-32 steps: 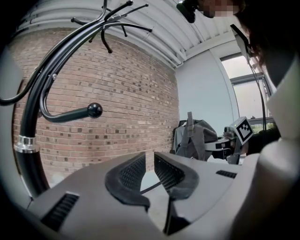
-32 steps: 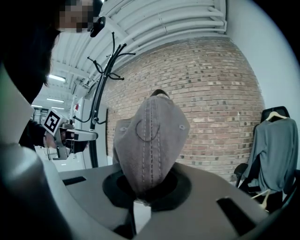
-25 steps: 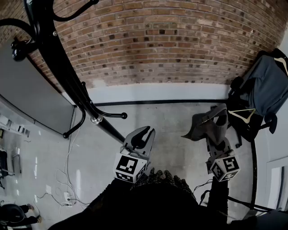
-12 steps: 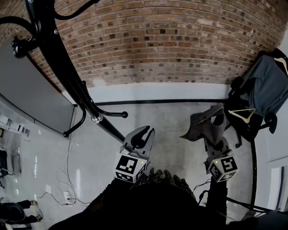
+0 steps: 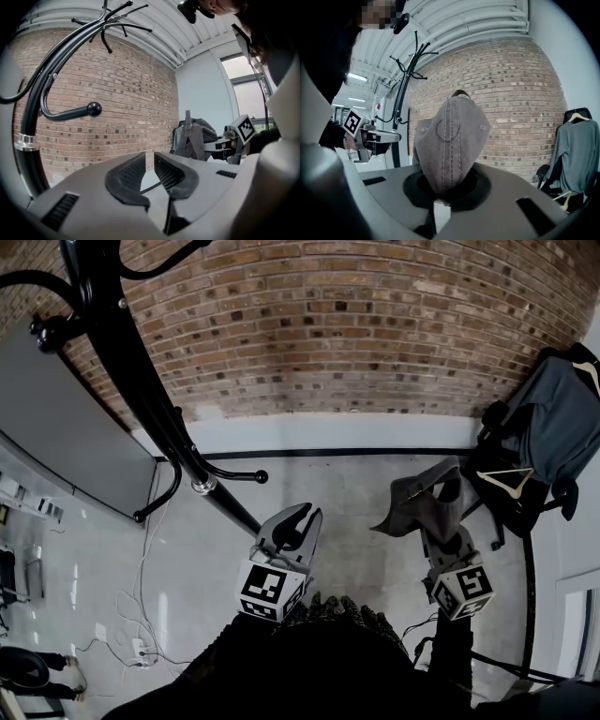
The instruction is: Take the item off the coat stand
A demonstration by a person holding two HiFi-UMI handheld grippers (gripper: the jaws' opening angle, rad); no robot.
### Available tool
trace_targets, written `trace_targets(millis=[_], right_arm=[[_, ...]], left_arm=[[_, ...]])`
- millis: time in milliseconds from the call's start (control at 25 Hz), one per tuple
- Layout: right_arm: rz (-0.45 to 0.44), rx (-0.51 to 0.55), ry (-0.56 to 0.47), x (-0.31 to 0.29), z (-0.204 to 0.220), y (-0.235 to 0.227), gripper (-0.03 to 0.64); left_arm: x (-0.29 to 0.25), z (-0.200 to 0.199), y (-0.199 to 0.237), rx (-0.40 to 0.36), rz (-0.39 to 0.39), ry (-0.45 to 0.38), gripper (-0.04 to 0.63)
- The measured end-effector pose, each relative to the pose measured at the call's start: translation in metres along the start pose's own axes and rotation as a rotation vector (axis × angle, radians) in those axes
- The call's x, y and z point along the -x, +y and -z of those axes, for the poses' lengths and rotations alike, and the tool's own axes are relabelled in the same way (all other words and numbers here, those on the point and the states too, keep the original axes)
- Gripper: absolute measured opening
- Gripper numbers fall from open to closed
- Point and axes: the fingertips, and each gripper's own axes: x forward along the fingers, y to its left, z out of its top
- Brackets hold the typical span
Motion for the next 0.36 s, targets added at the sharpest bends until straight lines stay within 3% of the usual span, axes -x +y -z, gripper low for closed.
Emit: trace_targets(millis=[360], right_arm=[[-0.019,0.002,0.003,-0.0044,0.0007,0.0018,0.023]], left_arm=[[0.0021,0.0005,0.0026,0.001,-0.014,0.003,0.063]])
